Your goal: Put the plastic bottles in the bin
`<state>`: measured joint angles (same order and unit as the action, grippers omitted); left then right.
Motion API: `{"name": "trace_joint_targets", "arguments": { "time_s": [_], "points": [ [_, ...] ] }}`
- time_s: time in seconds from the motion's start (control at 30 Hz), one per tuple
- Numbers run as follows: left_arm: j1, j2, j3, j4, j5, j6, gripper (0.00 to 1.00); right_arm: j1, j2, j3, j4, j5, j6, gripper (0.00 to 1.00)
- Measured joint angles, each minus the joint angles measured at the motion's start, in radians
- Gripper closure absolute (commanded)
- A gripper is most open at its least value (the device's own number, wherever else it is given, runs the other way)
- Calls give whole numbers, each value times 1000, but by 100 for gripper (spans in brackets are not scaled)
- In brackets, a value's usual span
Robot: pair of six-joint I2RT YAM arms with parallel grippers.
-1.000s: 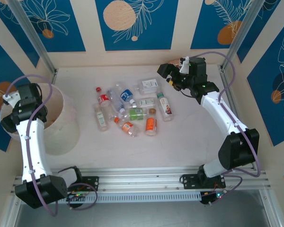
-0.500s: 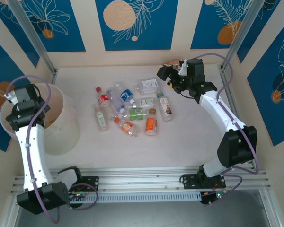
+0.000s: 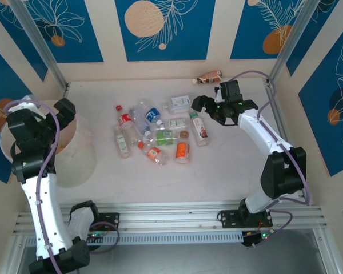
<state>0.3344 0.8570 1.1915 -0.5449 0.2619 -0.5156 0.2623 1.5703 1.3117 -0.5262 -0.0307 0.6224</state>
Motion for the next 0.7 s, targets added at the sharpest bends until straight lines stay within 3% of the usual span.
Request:
{"name": "trace_joint_targets", "arguments": {
  "time_s": [0.07,0.17,0.4,0.7],
  "points": [
    [-27,4,-29,80,117,-47,0,17,16,-8,-37,42,-39,0],
    [-109,32,-40,121,176,-62,0,46,47,-17,-73,93,-80,0],
    [-290,84,-31,166,200,-51,0,83,105,-30,-104,166,-138,0],
    [-409,190,-23,190,202,-32,0,95,174,-84,-129,237,-153,0]
  ]
}}
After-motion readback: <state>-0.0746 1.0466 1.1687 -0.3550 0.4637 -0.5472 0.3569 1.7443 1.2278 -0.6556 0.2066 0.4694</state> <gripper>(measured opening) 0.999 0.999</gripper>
